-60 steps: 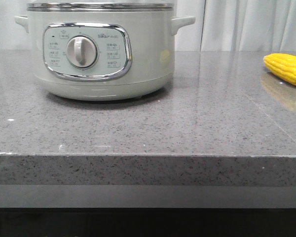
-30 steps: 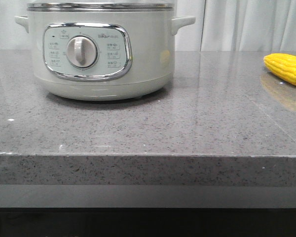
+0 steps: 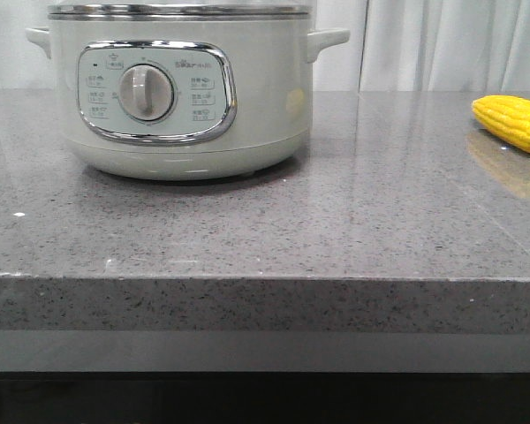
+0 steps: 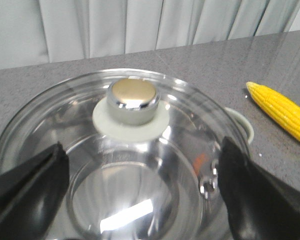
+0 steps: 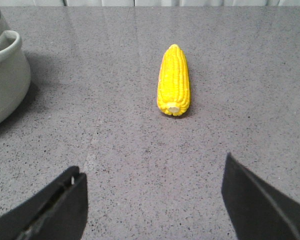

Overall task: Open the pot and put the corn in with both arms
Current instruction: 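Grasp the glass lid knob with the left gripper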

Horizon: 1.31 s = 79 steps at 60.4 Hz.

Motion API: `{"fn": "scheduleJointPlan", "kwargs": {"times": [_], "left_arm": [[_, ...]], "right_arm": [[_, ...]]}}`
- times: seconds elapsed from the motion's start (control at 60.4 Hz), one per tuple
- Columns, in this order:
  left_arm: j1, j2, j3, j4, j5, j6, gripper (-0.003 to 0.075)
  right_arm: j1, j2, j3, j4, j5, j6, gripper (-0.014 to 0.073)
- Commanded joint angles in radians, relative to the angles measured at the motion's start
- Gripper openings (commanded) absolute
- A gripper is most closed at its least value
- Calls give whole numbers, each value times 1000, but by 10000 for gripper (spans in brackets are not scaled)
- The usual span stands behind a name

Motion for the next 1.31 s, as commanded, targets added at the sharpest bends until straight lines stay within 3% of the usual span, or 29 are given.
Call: {"fn": "scheduleJointPlan", "kwargs": {"times": [0.0,0.364,0.828,0.911,1.126,1.292], "left_arm": [[-8,41,-90,-9,-109,3,584],[8,232,-267,-11,-146,3,585],[9,343,-294,-8,-205,1,581],[9,352,-294,-8,-209,1,537],[9,352,-294,-8,-216,1,333],[9,352,-294,-8,-225,1,233]], "right_arm": [[-4,12,-28,-8,-71,-10,573],[-4,12,-28,-8,-71,-10,573],[-4,12,-28,-8,-71,-10,573],[-4,12,-28,-8,-71,-10,573],[-4,12,-28,-8,-71,-10,573],[-4,12,-28,-8,-71,-10,573]]}}
